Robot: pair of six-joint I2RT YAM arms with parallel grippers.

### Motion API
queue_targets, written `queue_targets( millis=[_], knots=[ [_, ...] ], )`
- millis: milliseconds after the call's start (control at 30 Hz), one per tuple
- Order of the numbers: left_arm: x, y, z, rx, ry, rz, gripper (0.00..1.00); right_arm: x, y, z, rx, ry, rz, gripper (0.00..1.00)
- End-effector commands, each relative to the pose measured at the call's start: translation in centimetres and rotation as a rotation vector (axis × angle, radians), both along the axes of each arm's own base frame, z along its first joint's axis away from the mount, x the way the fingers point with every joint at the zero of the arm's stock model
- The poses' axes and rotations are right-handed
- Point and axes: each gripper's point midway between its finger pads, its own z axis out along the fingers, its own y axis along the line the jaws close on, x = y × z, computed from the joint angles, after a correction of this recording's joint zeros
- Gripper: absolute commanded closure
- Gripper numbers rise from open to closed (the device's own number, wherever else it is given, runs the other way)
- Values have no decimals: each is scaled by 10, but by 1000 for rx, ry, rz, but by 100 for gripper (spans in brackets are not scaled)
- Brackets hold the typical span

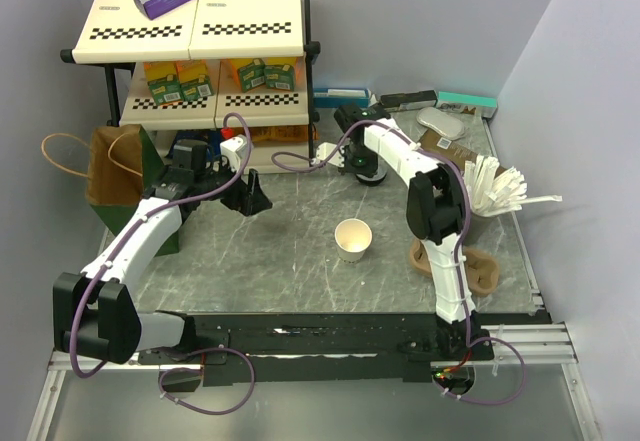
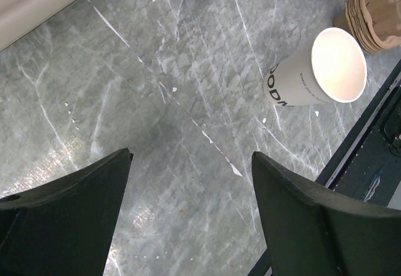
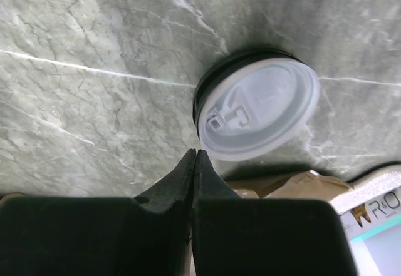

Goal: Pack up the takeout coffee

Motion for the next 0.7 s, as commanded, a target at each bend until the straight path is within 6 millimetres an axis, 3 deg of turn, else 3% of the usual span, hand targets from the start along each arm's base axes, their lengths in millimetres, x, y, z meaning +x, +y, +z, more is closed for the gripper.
queue_targets(
  millis=[0, 33, 67, 133, 300, 533, 667],
  knots=[
    [3, -4, 8, -23, -30, -9, 16, 1, 6, 34, 34, -66, 29, 100],
    [3, -4, 8, -23, -29, -9, 16, 4, 3, 32, 13, -76, 11, 100],
    [4, -5, 9, -23, -33, -11, 16, 6, 2, 21, -10, -63, -3, 95],
    [4, -4, 9, -21, -33, -11, 16, 12, 3, 19, -16, -71, -37, 84],
    [3, -3, 8, -13, -35, -11, 16, 22, 3, 9, -40, -95, -47, 80],
    [4, -4, 7, -17, -31, -9, 16, 12, 8, 8, -14, -50, -18, 64],
    [6, -4, 7, -16, -28, -8, 16, 6, 12, 5, -6, -17, -17, 61]
  ],
)
